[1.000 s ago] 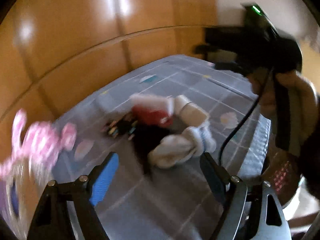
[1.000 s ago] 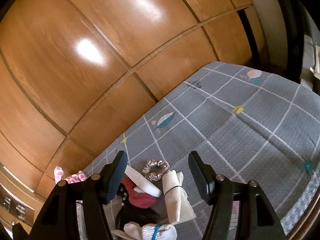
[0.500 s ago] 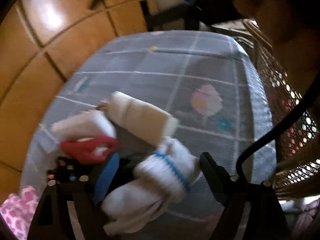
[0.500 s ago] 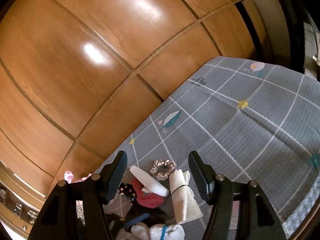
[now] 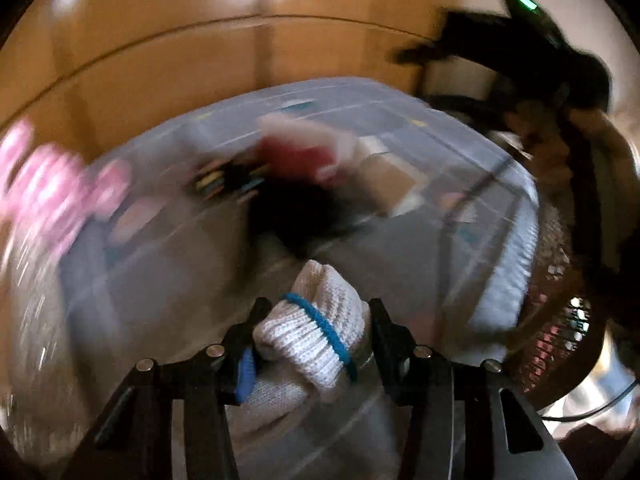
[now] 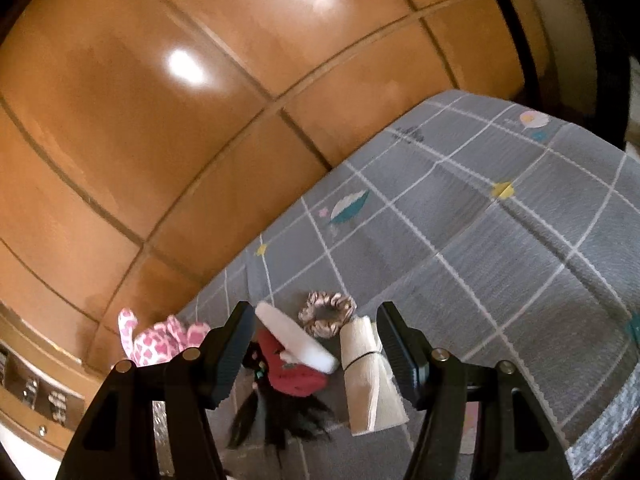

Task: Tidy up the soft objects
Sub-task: 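Grasp the white blue-banded sock with the left gripper while the right gripper grasps the black hair ties, then carry the white sock over the gold tray while the right gripper holds the hair ties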

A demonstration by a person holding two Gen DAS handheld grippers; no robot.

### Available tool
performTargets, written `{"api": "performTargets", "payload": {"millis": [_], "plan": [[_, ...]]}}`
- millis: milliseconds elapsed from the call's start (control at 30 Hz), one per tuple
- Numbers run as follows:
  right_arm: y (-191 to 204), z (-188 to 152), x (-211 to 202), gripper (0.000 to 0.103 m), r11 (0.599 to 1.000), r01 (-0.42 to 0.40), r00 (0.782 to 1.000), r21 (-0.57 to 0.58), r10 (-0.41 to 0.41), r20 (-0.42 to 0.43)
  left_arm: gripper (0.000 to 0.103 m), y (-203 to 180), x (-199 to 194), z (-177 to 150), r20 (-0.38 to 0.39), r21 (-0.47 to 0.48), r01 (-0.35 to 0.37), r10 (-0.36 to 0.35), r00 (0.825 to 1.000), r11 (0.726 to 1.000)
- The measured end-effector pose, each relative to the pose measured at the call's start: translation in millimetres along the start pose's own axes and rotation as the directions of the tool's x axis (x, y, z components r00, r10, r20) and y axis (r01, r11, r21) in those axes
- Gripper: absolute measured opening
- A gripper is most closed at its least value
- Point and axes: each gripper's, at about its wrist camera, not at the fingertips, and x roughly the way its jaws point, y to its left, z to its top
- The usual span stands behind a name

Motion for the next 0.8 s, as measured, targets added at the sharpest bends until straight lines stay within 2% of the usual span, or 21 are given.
{"api": "performTargets", "payload": {"millis": [100, 167, 200, 233, 300, 367, 400, 500, 567, 700, 733, 767, 800], "plan": [[11, -4, 12, 0.065, 0.998, 0.017, 0.997, -0.055, -0.021, -0.073, 0.049, 29, -13, -23, -0.007, -0.143, -0.058, 0.058, 0.998, 0.988], [23, -10, 22, 0.065, 0.995, -0.010, 0.992, -0.102, -0.003, -0.129, 0.049, 46, -18, -35, -0.009, -0.226, -0.074, 0.074, 0.997, 0.971], [29, -14, 27, 0.065, 0.993, -0.033, 0.986, -0.110, 0.014, -0.168, 0.049, 54, -15, -40, -0.034, -0.254, -0.113, 0.108, 0.994, 0.960], [39, -19, 34, 0.063, 0.991, -0.064, 0.976, -0.119, 0.037, -0.217, 0.049, 59, -11, -44, -0.051, -0.273, -0.138, 0.129, 0.990, 0.952], [63, -32, 44, 0.061, 0.976, -0.109, 0.957, -0.187, 0.052, -0.284, 0.049, 70, -9, -54, -0.046, -0.304, -0.133, 0.125, 0.991, 0.943], [94, -46, 55, 0.060, 0.941, -0.139, 0.947, -0.309, 0.036, -0.319, 0.049, 70, -8, -57, -0.040, -0.289, -0.139, 0.133, 0.990, 0.947], [106, -51, 63, 0.056, 0.926, -0.150, 0.940, -0.347, 0.025, -0.341, 0.049, 67, -7, -57, -0.032, -0.273, -0.146, 0.143, 0.989, 0.951], [129, -63, 96, 0.055, 0.887, -0.114, 0.927, -0.448, -0.067, -0.369, 0.049, 64, -6, -57, -0.025, -0.252, -0.165, 0.164, 0.986, 0.953], [135, -64, 114, 0.055, 0.860, -0.023, 0.931, -0.509, -0.167, -0.324, 0.049, 65, -5, -57, -0.019, -0.262, -0.167, 0.168, 0.986, 0.951], [125, -67, 154, 0.055, 0.839, 0.072, 0.896, -0.540, -0.292, -0.334, 0.050, 66, -7, -58, -0.010, -0.266, -0.175, 0.179, 0.984, 0.948], [121, -69, 162, 0.054, 0.834, 0.068, 0.883, -0.548, -0.305, -0.355, 0.050, 65, -7, -58, -0.009, -0.263, -0.178, 0.182, 0.983, 0.948], [119, -70, 167, 0.052, 0.834, 0.070, 0.875, -0.548, -0.315, -0.368, 0.049, 65, -8, -59, -0.007, -0.265, -0.179, 0.183, 0.983, 0.947], [117, -73, 171, 0.036, 0.833, 0.074, 0.867, -0.549, -0.326, -0.378, 0.049, 65, -7, -59, -0.005, -0.271, -0.177, 0.183, 0.983, 0.946]]}}
